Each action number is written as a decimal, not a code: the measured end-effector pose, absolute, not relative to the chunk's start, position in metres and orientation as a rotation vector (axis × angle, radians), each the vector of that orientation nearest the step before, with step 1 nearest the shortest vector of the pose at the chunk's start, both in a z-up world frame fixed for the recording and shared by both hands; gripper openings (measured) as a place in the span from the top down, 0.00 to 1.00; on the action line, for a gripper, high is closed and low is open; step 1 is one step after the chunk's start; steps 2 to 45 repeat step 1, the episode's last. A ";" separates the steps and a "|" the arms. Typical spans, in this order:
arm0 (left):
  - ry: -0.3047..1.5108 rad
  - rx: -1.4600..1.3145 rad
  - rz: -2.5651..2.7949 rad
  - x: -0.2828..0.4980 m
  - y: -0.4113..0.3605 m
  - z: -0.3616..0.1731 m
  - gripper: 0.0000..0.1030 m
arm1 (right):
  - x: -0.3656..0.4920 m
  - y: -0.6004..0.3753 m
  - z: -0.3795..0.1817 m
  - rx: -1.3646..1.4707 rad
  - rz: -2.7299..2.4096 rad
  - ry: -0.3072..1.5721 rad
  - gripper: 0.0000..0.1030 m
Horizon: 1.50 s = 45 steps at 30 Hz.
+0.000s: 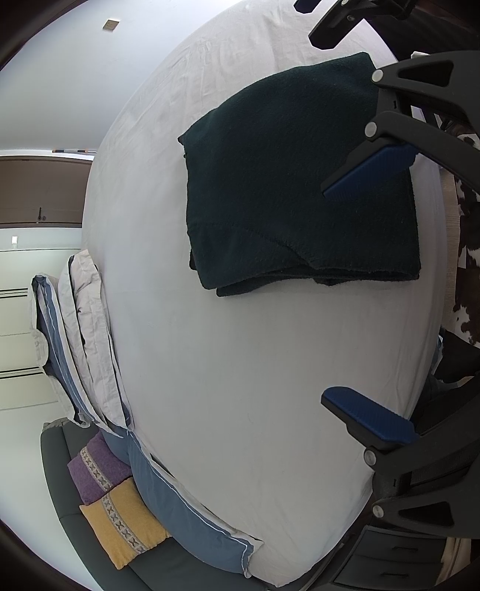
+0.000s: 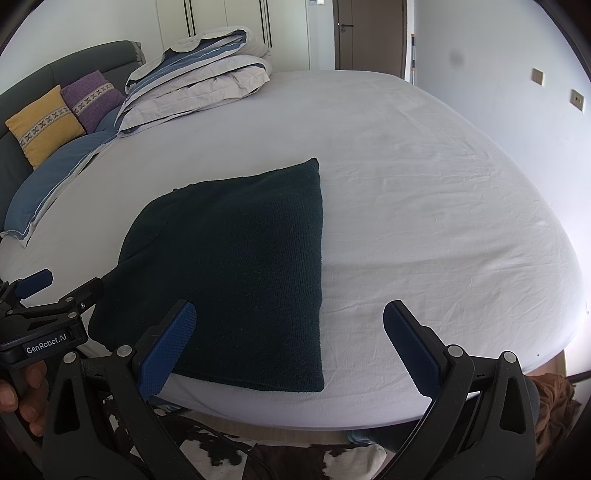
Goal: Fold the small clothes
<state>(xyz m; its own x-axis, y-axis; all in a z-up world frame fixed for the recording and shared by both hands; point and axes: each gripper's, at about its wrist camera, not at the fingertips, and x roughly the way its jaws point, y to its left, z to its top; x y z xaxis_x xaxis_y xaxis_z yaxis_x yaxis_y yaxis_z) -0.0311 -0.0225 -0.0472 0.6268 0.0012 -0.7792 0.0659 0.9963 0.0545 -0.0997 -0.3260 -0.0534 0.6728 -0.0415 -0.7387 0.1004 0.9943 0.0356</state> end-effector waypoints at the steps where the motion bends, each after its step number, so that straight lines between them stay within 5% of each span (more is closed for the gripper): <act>1: 0.891 0.079 -0.038 -0.031 -0.022 -0.047 0.00 | -0.100 -0.325 -0.053 0.076 -0.080 0.828 0.00; 45: 0.891 0.079 -0.038 -0.031 -0.022 -0.047 0.00 | -0.100 -0.325 -0.053 0.076 -0.080 0.828 0.00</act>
